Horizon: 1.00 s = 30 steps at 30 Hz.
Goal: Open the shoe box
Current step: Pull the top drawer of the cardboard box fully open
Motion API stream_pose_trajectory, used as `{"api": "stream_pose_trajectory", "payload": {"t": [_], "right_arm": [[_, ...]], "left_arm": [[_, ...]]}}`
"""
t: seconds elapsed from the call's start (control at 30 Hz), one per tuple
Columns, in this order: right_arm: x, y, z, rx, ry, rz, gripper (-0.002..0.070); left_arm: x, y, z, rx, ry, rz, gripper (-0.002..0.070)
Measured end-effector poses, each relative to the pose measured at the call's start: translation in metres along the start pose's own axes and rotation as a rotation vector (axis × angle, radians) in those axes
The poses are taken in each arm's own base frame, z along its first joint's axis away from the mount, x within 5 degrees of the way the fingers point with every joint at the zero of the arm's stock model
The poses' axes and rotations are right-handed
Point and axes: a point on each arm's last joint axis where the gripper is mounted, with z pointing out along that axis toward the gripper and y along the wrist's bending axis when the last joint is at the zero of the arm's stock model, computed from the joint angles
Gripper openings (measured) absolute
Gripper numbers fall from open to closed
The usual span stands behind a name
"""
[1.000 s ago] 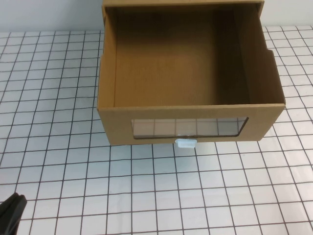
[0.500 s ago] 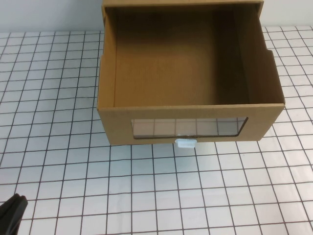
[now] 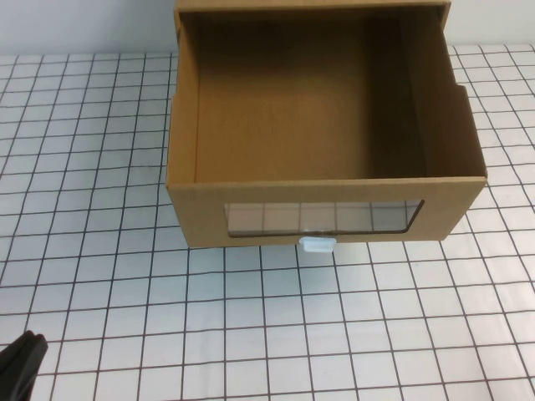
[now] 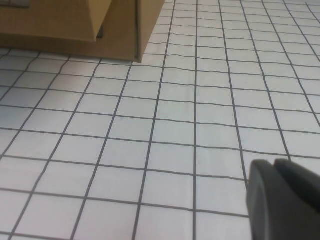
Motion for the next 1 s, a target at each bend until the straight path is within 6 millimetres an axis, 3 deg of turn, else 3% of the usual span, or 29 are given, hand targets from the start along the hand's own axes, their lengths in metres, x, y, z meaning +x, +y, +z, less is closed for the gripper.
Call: {"api": "stream_pose_trajectory", "payload": {"t": [0.7,1.0], "right_arm": [[0.0,0.0,0.0,-0.002,0.002,0.006,-0.0013],[0.0,0.0,0.0,-0.003,0.002,0.008,-0.0013]], "left_arm": [[-0.001,0.0,0.0,-0.004,-0.01,0.002,-0.0004],[-0.013,0.01,-0.006,-0.155,-0.159,0.073,-0.0004]]}}
